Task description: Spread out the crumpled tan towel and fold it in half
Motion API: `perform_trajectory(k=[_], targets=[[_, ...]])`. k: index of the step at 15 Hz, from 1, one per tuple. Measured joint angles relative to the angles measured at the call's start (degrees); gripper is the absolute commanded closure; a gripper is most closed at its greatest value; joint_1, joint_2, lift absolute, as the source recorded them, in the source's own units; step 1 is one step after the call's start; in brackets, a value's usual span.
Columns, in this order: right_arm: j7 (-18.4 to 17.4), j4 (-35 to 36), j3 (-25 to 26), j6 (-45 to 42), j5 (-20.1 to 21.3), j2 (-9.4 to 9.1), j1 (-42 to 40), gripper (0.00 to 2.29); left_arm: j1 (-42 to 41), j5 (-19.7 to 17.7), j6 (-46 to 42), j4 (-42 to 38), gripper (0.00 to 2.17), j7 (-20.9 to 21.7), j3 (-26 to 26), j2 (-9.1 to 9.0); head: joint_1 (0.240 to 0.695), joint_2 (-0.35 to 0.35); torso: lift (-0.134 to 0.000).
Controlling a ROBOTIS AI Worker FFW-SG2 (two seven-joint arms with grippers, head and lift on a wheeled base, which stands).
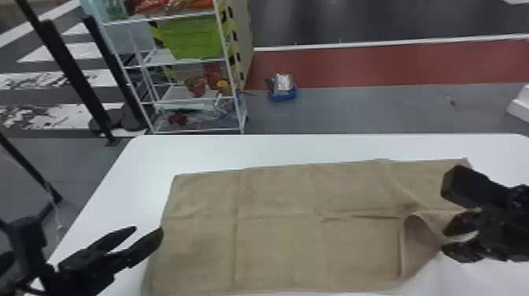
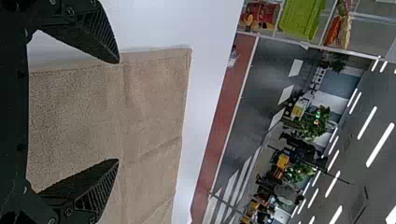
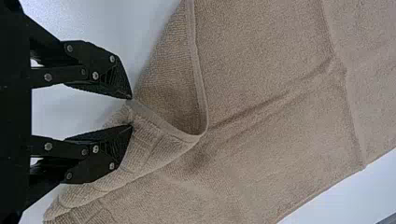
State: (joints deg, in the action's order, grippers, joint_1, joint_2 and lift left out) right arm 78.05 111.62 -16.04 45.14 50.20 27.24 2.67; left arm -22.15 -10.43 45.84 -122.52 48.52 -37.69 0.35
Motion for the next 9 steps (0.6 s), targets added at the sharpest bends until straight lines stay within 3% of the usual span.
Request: perform_trajectory(k=[1,2,3,9], targets=[[0.0,-0.03,-0.08,-0.03,0.16,-0.01,-0.09,0.8,-0.01,-0.02,-0.02,0.0,0.14,0.0,-0.01,0.0,0.695,0.169,-0.124],[0.0,-0.07,-0.09,-0.12,0.21,-0.04,-0.15,1.05,-0.02,-0.02,-0.08,0.0,0.14,0.0,-0.02,0.0,0.695,0.169,-0.124],[0.0,-0.08,0.04,-0.3,0.14,-0.05,-0.13,1.1,-0.03,-0.03,-0.13,0.0,0.15,0.0,-0.06,0.0,0.695,0.17,-0.124],[0.0,0.65,2.59,-2.39,-1.13,0.11,0.28,1.1,-0.08,-0.12,-0.18,0.03,0.15,0.0,-0.11,0.0,0.695,0.16,-0.124]])
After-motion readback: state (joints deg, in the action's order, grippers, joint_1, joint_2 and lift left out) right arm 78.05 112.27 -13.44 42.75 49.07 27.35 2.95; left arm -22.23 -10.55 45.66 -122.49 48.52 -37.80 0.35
